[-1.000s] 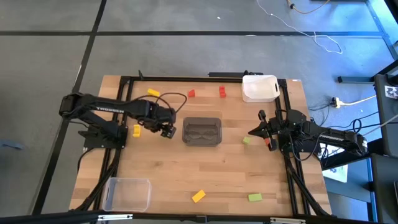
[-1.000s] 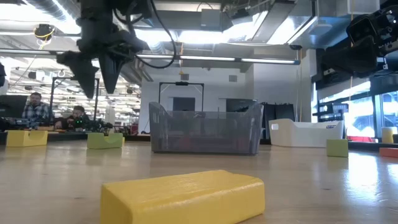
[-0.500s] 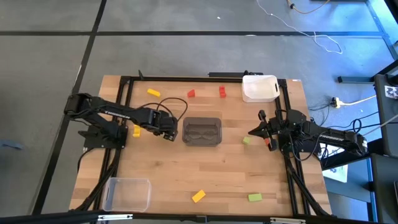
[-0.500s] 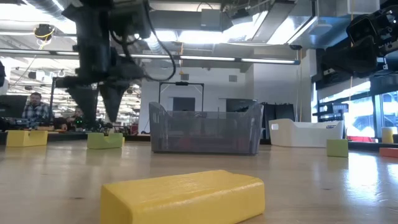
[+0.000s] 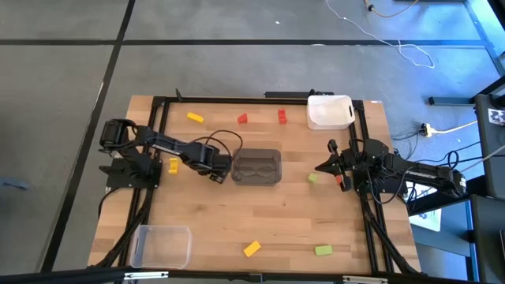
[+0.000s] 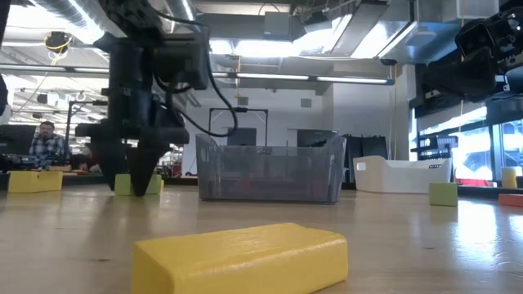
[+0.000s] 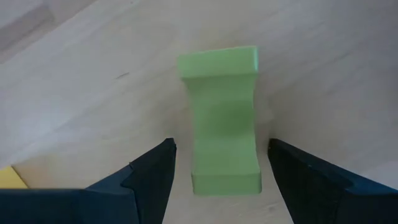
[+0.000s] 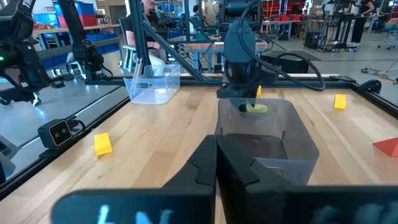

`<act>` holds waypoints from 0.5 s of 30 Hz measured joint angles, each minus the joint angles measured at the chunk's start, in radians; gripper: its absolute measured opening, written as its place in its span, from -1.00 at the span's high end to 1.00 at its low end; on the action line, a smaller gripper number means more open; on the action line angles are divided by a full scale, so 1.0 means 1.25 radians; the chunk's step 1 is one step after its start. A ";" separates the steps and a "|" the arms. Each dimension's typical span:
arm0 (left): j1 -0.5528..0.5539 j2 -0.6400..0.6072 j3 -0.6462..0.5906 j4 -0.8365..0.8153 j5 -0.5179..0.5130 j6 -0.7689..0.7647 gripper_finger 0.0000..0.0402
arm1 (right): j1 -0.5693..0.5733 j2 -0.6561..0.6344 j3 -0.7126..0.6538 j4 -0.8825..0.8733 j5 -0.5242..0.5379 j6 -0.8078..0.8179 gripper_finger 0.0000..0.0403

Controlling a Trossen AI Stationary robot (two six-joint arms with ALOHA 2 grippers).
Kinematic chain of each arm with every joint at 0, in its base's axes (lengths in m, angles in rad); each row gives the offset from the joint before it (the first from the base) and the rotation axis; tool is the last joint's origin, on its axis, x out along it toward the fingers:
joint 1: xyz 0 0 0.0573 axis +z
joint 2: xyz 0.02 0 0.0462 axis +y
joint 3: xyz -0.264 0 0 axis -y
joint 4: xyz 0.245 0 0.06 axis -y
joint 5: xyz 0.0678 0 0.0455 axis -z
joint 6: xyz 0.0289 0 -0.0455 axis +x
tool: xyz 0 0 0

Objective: Sort & place blocks by color
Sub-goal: Put the top left green block into the transparent bin

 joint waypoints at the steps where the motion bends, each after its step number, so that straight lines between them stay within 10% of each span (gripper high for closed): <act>1: 0.000 0.001 0.000 0.001 0.000 0.012 -0.25 | 0.000 0.000 0.000 0.000 0.000 0.000 0.97; 15: 0.000 -0.003 -0.003 0.010 -0.002 0.031 0.39 | 0.000 0.000 0.000 0.000 0.000 -0.002 0.97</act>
